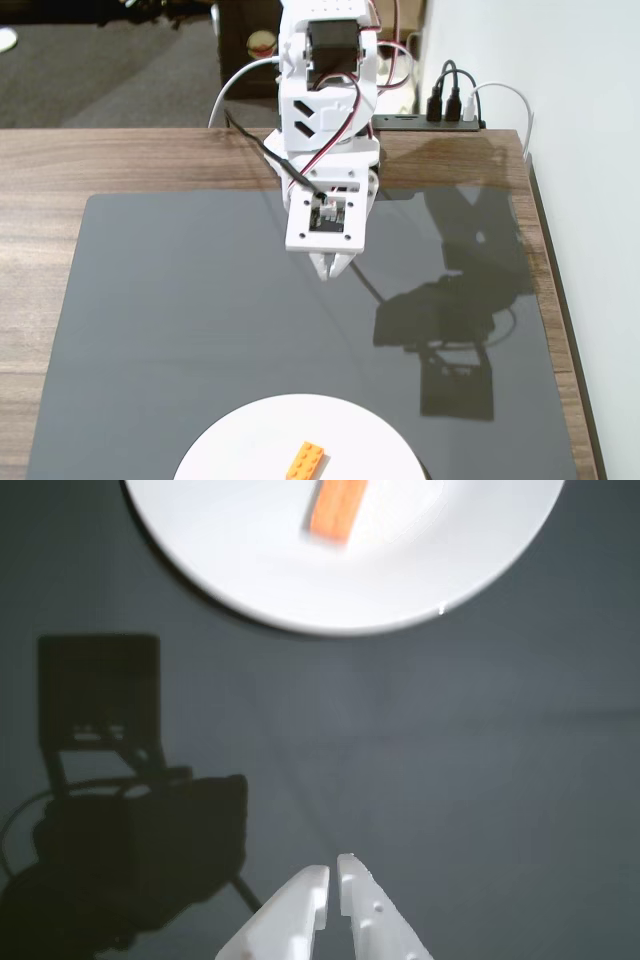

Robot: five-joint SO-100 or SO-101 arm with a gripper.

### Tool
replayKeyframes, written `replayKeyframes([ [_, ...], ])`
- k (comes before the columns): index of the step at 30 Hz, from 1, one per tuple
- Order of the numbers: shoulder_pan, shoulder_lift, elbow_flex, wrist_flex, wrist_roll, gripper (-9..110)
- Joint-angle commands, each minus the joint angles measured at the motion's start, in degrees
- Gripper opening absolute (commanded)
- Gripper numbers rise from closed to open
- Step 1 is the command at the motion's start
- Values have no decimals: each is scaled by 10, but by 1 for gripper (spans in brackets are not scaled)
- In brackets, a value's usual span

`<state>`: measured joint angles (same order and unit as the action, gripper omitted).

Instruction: Grasp a lego block and put it on the plate.

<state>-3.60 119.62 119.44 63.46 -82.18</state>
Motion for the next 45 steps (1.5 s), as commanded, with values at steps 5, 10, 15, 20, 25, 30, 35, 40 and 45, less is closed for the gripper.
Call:
replayKeyframes([
  [5,-18,105,103,4,8,1],
  [10,-24,178,181,4,18,1],
  [15,-32,221,230,4,35,1],
  [20,-37,231,254,-4,48,1],
  [25,-45,242,270,-6,60,1],
  [30,-51,267,291,-17,145,1],
  [35,-59,281,319,-37,241,1],
  [40,-54,295,341,-59,280,1],
  [45,-51,326,348,-69,416,1],
])
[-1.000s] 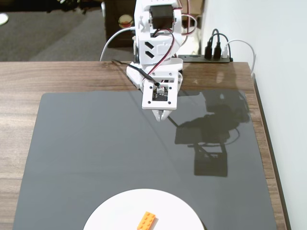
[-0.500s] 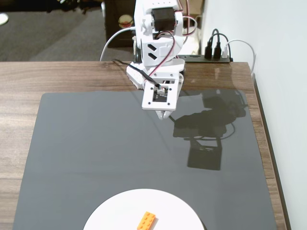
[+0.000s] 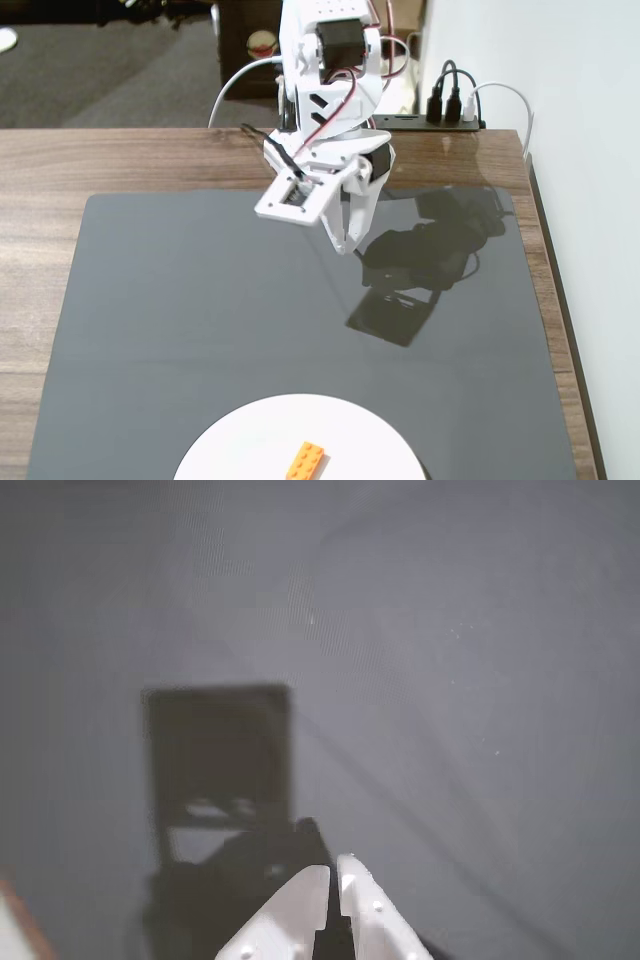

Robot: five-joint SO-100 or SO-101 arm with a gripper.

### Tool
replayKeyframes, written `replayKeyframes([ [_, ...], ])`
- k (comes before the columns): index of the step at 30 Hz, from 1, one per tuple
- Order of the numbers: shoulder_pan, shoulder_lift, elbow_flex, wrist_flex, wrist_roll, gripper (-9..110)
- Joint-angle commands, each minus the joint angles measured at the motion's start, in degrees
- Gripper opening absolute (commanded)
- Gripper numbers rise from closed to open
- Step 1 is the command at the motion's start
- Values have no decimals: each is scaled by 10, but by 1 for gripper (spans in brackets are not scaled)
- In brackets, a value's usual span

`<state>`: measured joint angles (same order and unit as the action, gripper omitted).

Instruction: Grasp a lego block and put it on the plate.

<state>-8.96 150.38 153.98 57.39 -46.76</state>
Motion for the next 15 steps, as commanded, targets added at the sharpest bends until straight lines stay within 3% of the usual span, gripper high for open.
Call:
replayKeyframes([
  [1,5,27,7,-9,91,1],
  [7,83,84,48,-37,287,1],
  [15,120,138,83,-27,426,1],
])
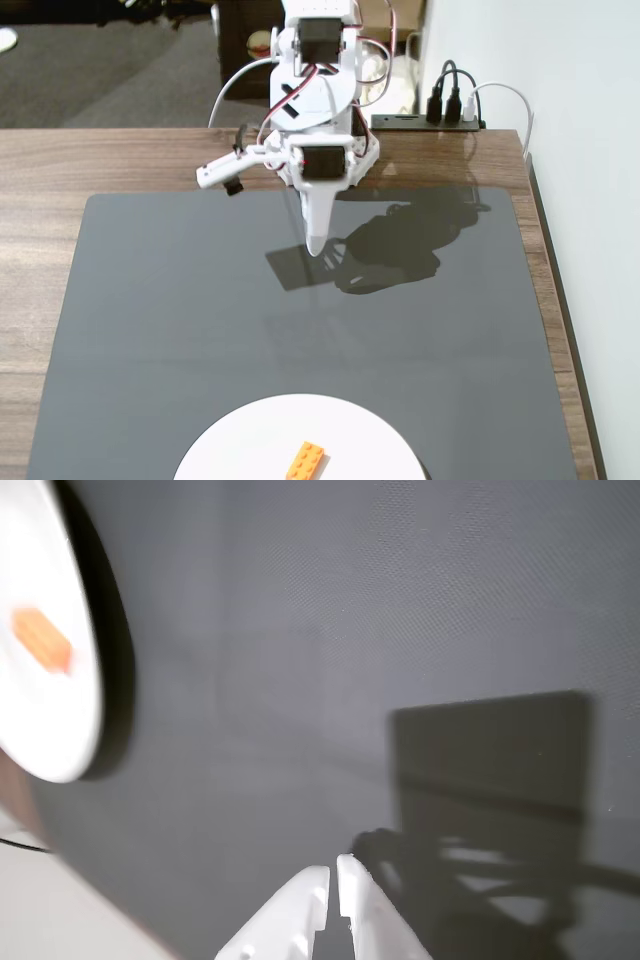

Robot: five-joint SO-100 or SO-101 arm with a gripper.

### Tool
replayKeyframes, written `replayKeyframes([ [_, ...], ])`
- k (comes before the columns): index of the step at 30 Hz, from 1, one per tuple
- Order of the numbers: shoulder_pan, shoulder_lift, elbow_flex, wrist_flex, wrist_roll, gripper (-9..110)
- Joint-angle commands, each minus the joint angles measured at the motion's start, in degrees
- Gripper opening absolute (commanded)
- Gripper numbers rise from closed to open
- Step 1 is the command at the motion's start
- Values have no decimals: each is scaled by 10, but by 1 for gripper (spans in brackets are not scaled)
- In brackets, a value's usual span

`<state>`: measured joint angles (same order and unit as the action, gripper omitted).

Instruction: Grasp a lego block and put it on the plate.

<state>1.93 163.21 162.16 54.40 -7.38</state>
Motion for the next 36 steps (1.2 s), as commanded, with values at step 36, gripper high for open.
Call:
replayKeyframes([
  [36,5,254,52,182,68,0],
])
